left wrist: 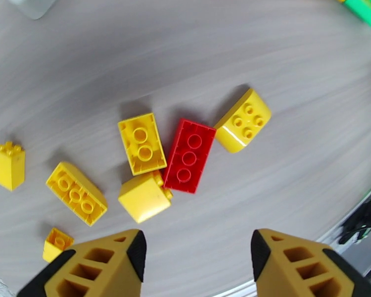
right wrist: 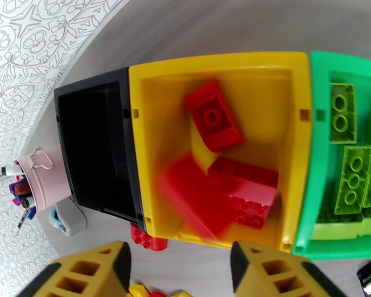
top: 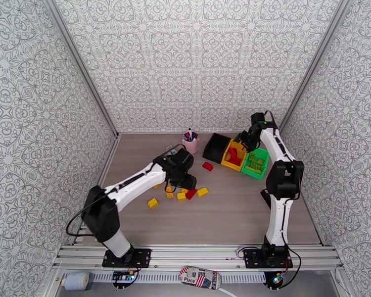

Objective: Sort the legos into containers by color

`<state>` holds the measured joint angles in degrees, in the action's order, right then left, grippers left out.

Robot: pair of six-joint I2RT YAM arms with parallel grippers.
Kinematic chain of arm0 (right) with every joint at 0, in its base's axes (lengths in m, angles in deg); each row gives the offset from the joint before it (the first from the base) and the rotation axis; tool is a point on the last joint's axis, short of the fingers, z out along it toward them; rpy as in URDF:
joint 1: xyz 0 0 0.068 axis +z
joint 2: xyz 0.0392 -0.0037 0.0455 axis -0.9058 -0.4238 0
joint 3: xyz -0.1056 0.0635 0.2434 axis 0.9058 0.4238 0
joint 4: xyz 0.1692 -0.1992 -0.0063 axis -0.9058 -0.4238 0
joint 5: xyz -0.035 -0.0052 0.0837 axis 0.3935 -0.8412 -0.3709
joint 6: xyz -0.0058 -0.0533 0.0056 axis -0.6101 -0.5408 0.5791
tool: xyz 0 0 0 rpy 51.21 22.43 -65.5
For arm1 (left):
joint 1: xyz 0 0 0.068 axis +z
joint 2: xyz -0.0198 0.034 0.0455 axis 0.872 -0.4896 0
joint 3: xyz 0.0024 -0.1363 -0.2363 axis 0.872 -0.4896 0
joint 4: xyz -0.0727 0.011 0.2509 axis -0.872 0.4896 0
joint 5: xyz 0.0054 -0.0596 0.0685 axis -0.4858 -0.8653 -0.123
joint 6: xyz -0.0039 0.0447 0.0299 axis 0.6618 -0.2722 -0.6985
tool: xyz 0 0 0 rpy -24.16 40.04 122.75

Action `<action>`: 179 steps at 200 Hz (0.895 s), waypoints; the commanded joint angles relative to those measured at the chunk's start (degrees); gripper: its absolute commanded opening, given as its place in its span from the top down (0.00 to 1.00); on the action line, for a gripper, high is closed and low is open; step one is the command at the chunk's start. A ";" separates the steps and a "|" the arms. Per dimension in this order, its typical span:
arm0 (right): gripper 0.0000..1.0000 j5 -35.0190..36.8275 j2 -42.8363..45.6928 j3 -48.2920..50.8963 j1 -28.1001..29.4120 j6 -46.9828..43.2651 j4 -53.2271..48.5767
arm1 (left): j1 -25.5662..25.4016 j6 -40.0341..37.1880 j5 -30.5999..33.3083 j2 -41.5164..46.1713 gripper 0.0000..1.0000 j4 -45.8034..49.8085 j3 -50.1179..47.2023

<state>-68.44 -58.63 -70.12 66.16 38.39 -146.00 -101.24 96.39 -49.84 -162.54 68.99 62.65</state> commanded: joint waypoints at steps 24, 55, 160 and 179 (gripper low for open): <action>0.36 -1.50 11.75 9.44 1.53 -2.80 0.89 | -0.72 -7.46 1.08 -5.83 0.45 2.80 5.20; 0.38 -2.52 22.31 22.23 6.14 -3.60 3.54 | -1.49 -9.99 0.54 -10.27 0.49 3.70 7.07; 0.39 -1.88 54.69 63.78 17.13 7.67 11.89 | -2.33 -10.15 2.15 -17.97 0.50 2.21 9.84; 0.39 -1.85 57.44 65.43 17.25 8.16 10.99 | -2.24 -10.58 2.29 -19.15 0.50 1.99 10.52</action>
<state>-70.27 -4.55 -6.56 82.99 44.07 -136.23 -103.76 87.16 -48.64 -179.35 71.09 71.30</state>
